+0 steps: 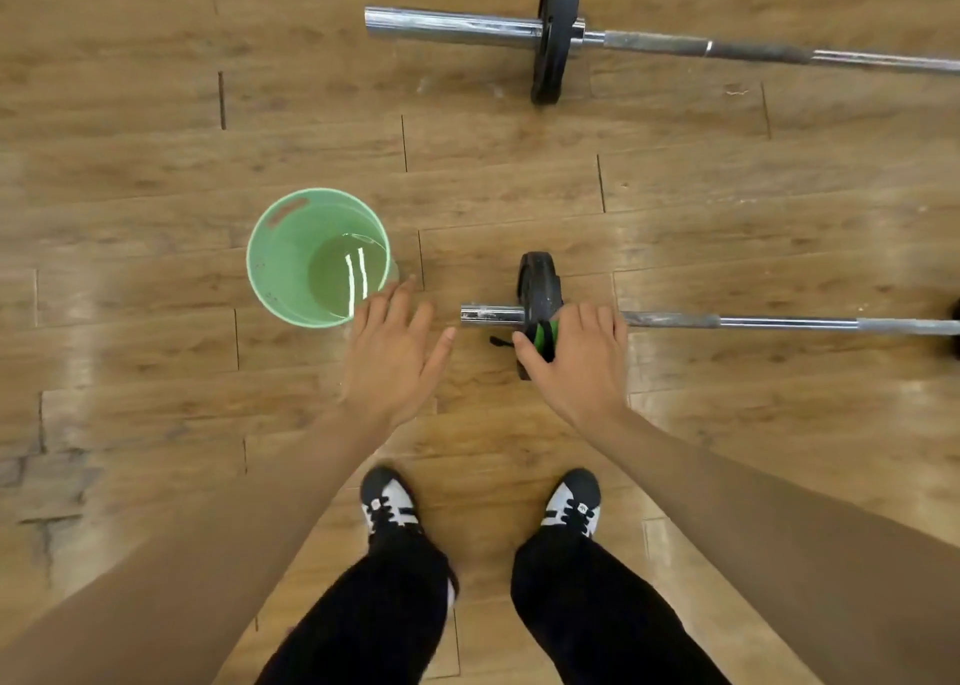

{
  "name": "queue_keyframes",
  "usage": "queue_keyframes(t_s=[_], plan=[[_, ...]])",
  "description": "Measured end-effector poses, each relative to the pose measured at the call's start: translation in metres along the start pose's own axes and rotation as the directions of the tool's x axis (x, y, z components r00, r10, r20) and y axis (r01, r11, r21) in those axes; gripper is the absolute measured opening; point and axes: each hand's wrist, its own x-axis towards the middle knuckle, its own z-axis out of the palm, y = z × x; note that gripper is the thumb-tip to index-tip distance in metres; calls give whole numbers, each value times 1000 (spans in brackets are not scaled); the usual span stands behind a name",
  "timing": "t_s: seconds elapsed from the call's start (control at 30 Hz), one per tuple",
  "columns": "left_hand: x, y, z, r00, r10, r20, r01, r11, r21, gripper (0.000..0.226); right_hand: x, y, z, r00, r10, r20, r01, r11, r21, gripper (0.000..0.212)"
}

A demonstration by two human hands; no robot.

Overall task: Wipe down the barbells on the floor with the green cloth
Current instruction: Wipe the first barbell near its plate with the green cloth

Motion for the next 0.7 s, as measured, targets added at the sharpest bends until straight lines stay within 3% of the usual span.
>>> queue_keyframes(t_s=[0.17, 0.3, 0.5, 0.7], plan=[[-4, 11, 36, 999, 16, -37, -18, 999, -47, 58, -12, 4, 31, 1000, 11, 22, -11, 1000, 26, 54], [7, -8, 70, 998, -16, -68, 13, 998, -57, 63, 0, -8, 76, 992, -103, -78, 107, 992, 59, 40], [28, -56, 143, 995, -43, -84, 41, 999, -32, 70, 41, -30, 155, 987, -144, -73, 140, 989, -55, 48], [67, -92, 206, 986, 69, -150, -81, 994, -75, 68, 96, -20, 227, 987, -100, -127, 80, 985, -154, 52]])
